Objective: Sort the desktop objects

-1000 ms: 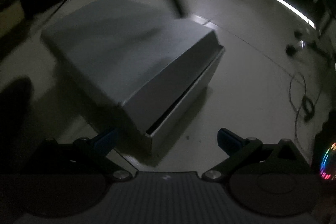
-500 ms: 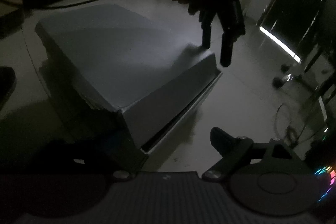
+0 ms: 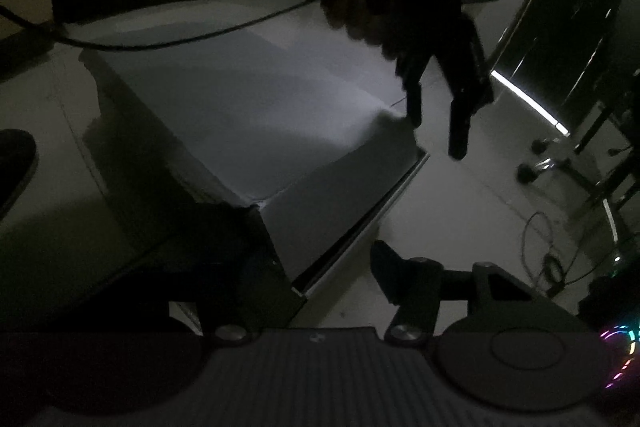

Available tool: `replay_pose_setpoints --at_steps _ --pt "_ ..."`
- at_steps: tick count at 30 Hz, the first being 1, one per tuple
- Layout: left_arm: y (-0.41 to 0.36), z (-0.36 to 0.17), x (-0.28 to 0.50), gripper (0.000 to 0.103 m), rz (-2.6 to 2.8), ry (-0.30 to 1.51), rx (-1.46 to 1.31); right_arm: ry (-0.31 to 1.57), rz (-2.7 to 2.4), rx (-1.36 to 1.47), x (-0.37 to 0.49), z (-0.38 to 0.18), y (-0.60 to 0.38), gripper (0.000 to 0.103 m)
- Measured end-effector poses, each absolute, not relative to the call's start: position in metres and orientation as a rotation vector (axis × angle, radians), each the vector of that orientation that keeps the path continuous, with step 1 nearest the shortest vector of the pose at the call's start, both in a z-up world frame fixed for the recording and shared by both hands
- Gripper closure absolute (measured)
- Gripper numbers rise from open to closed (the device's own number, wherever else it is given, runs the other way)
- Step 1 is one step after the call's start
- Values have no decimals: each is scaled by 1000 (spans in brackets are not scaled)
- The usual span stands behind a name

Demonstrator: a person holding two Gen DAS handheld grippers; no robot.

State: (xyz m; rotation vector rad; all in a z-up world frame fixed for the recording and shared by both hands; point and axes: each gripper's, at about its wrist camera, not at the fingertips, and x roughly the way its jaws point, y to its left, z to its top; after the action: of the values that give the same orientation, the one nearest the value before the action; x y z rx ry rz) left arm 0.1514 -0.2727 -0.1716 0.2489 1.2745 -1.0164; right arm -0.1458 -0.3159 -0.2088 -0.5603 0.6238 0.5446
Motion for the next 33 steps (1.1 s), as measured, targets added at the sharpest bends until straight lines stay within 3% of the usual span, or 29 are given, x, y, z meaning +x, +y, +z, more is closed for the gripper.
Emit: replay_pose_setpoints --at_steps 10,21,27,33 --pt "-283 -149 151 7 -1022 1207 196 580 463 -541 -145 -189 -335 43" --pt "-312 -166 139 6 -1007 1181 263 701 433 -506 -129 -206 -352 42" --pt "-316 -179 118 2 -999 1144 319 742 363 -457 -121 -207 -359 38" --pt "-302 -157 107 2 -968 1094 320 749 308 -425 -108 -190 -369 29"
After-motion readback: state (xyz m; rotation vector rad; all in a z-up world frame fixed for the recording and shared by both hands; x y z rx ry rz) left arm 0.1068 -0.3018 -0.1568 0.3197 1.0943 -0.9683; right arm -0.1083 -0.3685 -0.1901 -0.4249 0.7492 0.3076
